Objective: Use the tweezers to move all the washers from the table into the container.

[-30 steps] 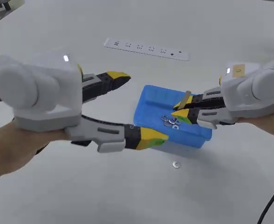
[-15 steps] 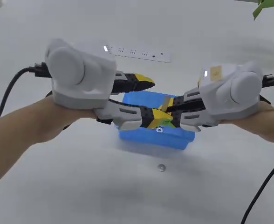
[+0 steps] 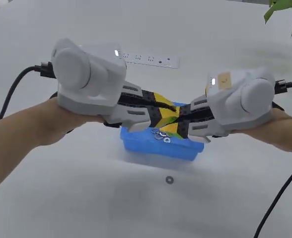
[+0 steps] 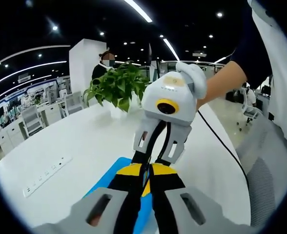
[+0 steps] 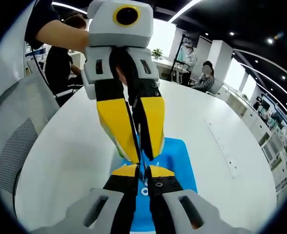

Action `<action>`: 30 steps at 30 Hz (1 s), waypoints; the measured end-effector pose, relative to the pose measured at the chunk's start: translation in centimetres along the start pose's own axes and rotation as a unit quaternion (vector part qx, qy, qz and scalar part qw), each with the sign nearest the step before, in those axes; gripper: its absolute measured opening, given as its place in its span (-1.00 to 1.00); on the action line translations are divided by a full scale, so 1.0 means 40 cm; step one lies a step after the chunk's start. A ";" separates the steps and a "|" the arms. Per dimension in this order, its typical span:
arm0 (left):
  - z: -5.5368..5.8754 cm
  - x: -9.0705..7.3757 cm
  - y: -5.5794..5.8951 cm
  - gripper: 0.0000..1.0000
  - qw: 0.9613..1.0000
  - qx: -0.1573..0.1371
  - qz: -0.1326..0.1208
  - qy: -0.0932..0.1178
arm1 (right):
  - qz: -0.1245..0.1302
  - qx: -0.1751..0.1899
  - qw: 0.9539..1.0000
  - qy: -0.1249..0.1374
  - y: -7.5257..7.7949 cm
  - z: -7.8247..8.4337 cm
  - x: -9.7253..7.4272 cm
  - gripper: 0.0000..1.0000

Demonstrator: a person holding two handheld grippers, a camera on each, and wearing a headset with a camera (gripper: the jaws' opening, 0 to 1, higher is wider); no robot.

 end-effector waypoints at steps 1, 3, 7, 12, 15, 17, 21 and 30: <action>-0.001 -0.001 0.002 -0.83 1.000 0.004 0.002 -0.001 | -0.001 -0.002 1.000 0.000 -0.001 -0.001 0.000 -0.84; -0.005 -0.003 0.006 -0.85 1.000 0.019 0.008 -0.005 | -0.003 -0.005 1.000 -0.001 -0.002 -0.003 -0.001 -0.84; -0.011 -0.005 0.009 -0.87 0.999 0.040 0.008 -0.011 | -0.004 -0.013 1.000 -0.004 -0.004 -0.005 -0.001 -0.84; -0.023 -0.007 0.005 -0.89 0.999 0.052 -0.002 -0.005 | 0.000 -0.009 1.000 0.003 0.003 -0.014 -0.005 -0.80; -0.030 -0.008 0.001 -0.89 0.998 0.059 -0.005 -0.003 | 0.009 -0.009 1.000 0.009 0.006 -0.019 -0.011 -0.78; -0.035 -0.010 -0.002 -0.89 0.998 0.060 -0.007 -0.002 | 0.014 0.008 1.000 0.017 0.007 -0.021 -0.016 -0.76; -0.047 -0.014 -0.007 -0.89 0.998 0.064 -0.014 0.002 | 0.025 0.021 0.999 0.021 0.007 -0.022 -0.026 -0.68; -0.079 -0.029 -0.004 -0.90 0.997 0.072 -0.025 0.012 | 0.038 0.038 0.998 0.016 -0.016 -0.012 -0.048 -0.53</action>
Point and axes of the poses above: the centre of the closed fingertips' face, and the gripper's own axes: x roughly forward along the fingers, y roughly to its right, z roughly out of its underside, the point moved 10 cm from there along -x, roughly backward along the fingers, and after that the axes turned 8 degrees about y, right-handed, at the moved point
